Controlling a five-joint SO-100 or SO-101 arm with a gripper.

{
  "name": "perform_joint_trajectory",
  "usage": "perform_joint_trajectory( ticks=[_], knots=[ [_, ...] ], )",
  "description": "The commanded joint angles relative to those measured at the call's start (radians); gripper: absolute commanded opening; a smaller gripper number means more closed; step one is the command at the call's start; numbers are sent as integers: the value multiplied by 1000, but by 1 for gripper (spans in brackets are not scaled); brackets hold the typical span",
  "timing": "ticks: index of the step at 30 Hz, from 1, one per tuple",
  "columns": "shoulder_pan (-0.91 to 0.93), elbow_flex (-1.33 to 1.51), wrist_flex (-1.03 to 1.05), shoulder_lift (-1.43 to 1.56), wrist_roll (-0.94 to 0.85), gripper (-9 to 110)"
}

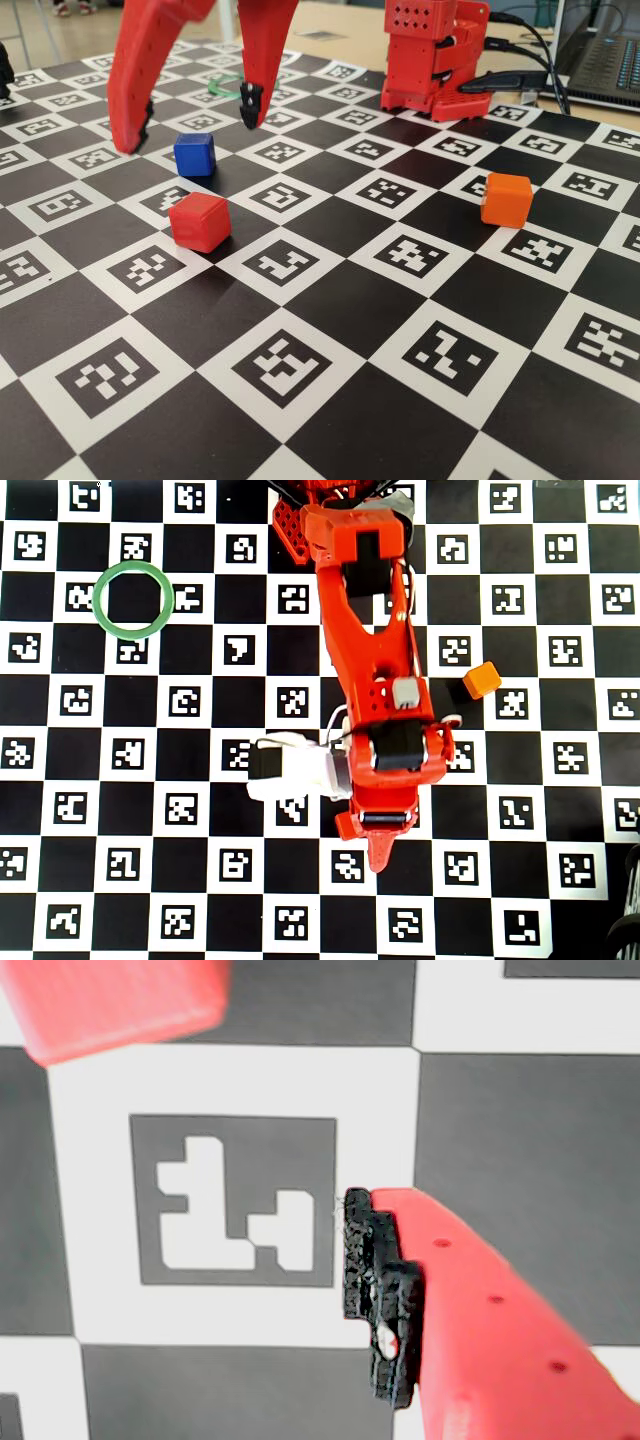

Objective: Grab the red cube then put it in the green circle then put the blue cube on top and finally the orange cube on top

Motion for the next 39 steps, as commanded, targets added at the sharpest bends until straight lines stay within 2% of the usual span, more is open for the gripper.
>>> perform_joint_trajectory(
  ticks=[1,16,39],
  knots=[
    [15,-5,-61,38,-11,49],
    [57,209,-236,46,-91,49],
    [75,273,-344,-2,-124,49]
  ],
)
